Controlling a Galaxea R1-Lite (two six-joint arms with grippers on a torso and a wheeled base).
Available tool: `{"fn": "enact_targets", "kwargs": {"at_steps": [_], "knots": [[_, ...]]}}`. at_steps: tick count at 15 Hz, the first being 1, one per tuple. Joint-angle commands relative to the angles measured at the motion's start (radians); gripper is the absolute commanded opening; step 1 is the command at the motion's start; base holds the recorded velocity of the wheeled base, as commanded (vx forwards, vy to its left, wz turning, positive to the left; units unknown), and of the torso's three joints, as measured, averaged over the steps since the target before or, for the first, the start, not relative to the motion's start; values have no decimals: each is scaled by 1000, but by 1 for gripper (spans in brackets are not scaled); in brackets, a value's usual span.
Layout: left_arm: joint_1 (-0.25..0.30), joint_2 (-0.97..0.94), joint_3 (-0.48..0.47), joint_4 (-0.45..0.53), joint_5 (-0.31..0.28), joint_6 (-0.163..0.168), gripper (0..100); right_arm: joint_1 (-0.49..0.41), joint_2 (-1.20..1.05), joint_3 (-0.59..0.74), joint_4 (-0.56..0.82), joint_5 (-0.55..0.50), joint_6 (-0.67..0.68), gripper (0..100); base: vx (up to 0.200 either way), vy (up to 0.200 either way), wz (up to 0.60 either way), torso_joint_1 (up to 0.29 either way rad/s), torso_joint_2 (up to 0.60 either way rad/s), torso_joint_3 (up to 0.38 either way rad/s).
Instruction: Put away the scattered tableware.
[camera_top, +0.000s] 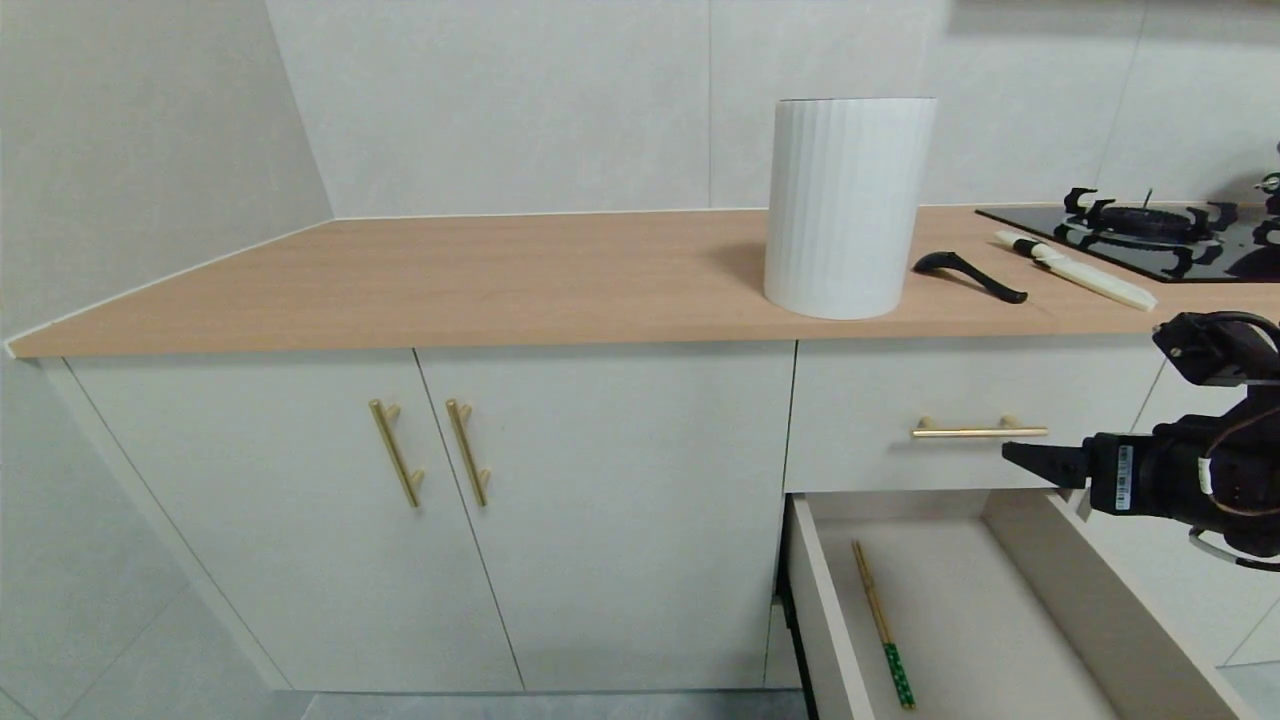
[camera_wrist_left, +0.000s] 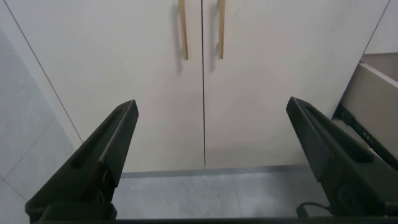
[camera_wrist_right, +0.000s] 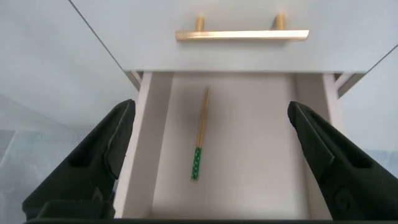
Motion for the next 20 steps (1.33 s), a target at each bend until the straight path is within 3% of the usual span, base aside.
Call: {"fn": "enact_targets", "kwargs": {"at_steps": [1, 20], "knots": [[0, 0, 0, 0, -1, 0, 100, 0, 3, 0, -2, -1, 0, 100, 0, 0, 0, 198, -544, -310], [0, 0, 0, 0, 1, 0, 100, 0, 41, 7, -3, 36, -1, 100, 0, 0, 0, 189, -465, -268]]}}
